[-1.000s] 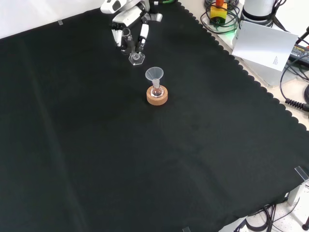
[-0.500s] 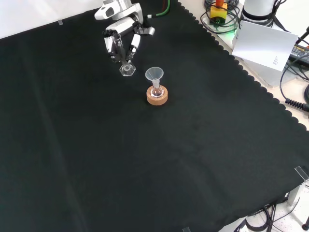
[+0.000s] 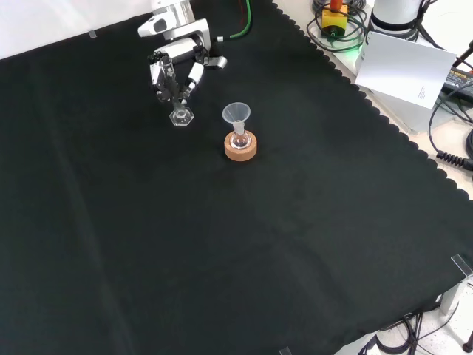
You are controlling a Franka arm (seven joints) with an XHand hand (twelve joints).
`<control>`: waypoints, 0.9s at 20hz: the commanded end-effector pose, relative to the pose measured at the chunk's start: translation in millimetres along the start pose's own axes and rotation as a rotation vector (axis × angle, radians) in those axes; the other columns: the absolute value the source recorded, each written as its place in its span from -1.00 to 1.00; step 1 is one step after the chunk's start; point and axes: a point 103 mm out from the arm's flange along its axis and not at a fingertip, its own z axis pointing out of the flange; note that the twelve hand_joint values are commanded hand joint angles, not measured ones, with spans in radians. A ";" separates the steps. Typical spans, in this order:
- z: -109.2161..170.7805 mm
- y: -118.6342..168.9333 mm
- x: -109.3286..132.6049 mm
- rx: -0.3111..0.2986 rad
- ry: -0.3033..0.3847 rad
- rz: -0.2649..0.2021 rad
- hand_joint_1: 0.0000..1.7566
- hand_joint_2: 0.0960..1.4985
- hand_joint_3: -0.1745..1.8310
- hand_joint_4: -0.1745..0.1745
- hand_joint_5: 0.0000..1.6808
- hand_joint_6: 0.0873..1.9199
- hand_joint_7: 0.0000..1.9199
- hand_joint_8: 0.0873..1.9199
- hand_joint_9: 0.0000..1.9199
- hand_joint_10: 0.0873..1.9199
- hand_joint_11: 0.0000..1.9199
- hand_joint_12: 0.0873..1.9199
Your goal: Put the graduated cylinder back on the table.
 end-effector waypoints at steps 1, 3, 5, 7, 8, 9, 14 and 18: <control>8.5 3.2 -10.1 -0.043 0.005 0.005 0.41 0.46 -0.82 -1.00 0.13 0.03 0.06 -0.06 0.54 -1.00 0.34 -0.28; 12.6 3.6 -12.4 -0.051 0.014 0.008 0.38 0.47 -0.82 -1.00 0.12 0.05 0.08 -0.13 0.54 -1.00 0.33 -0.28; 16.0 4.4 -13.8 -0.055 0.016 0.009 0.33 0.49 -0.82 -1.00 0.11 0.07 0.19 -0.45 0.53 -1.00 0.33 -0.27; 18.6 4.7 -15.3 -0.069 0.018 0.015 0.31 0.49 -0.82 -1.00 0.11 0.07 0.25 -0.63 0.53 -1.00 0.33 -0.27; 19.6 4.8 -16.2 -0.074 0.021 0.016 0.31 0.49 -0.82 -1.00 0.11 0.07 0.27 -0.67 0.53 -1.00 0.33 -0.28; 20.1 4.7 -16.9 -0.078 0.021 0.017 0.31 0.49 -0.82 -1.00 0.11 0.07 0.27 -0.69 0.53 -1.00 0.32 -0.28; 22.5 3.8 -20.3 -0.086 0.028 0.020 0.31 0.49 -0.82 -1.00 0.11 0.08 0.28 -0.71 0.52 -1.00 0.32 -0.28; 25.3 2.6 -22.9 -0.075 0.038 0.024 0.30 0.50 -0.82 -1.00 0.10 0.09 0.28 -0.73 0.52 -1.00 0.32 -0.27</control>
